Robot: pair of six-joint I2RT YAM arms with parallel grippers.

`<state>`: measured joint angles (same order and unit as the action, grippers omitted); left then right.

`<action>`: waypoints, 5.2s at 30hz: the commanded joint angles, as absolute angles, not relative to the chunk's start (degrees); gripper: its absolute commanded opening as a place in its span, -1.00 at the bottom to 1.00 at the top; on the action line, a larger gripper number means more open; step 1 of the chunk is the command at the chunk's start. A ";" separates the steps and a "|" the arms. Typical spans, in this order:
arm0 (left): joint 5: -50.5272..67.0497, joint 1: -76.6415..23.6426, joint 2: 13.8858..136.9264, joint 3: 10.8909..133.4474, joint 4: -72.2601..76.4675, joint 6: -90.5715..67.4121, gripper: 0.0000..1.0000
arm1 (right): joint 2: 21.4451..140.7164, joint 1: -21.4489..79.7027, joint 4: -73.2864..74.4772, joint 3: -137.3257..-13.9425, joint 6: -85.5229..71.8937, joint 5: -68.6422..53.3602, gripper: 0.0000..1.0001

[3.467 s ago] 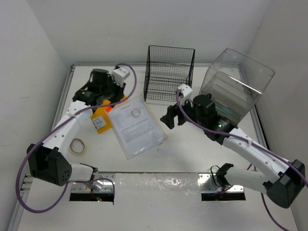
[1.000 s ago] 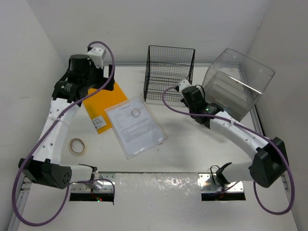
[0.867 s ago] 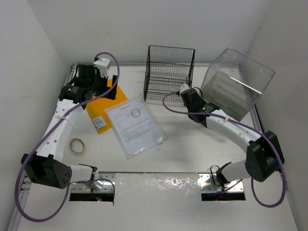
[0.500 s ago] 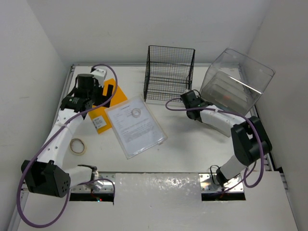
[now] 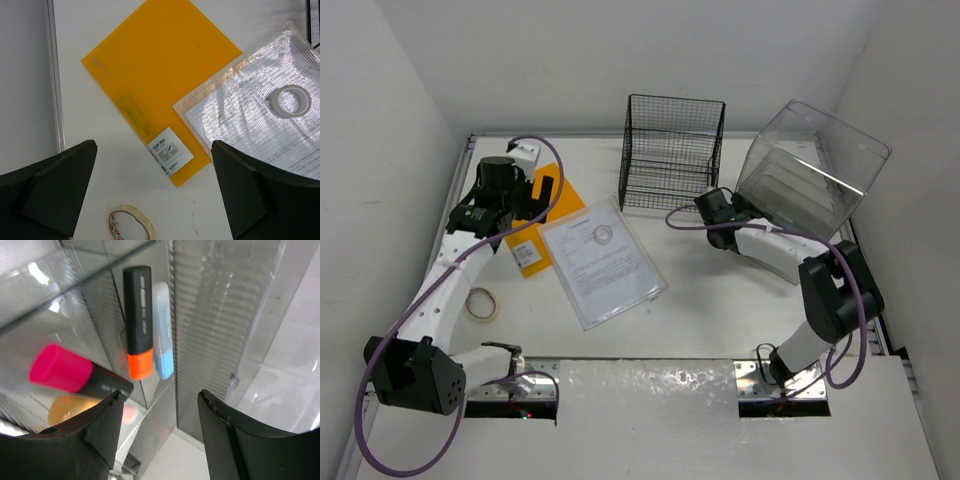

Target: Organize the desk

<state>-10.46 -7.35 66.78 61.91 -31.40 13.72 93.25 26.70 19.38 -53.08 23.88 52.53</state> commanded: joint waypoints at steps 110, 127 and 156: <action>-10.81 -6.42 70.84 61.35 -25.84 17.05 0.99 | 101.87 28.13 -29.87 -35.16 39.19 59.67 -0.18; -9.76 -6.42 71.19 61.26 -26.63 17.14 0.99 | 105.29 25.40 -45.18 -31.20 46.67 58.18 -0.48; -10.37 -6.42 71.54 61.87 -27.07 17.49 0.99 | 107.85 25.66 -48.26 -29.80 44.57 58.54 -1.00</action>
<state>-10.44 -7.03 71.64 60.62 -28.51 16.91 110.61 24.88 -51.29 -30.28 50.02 58.81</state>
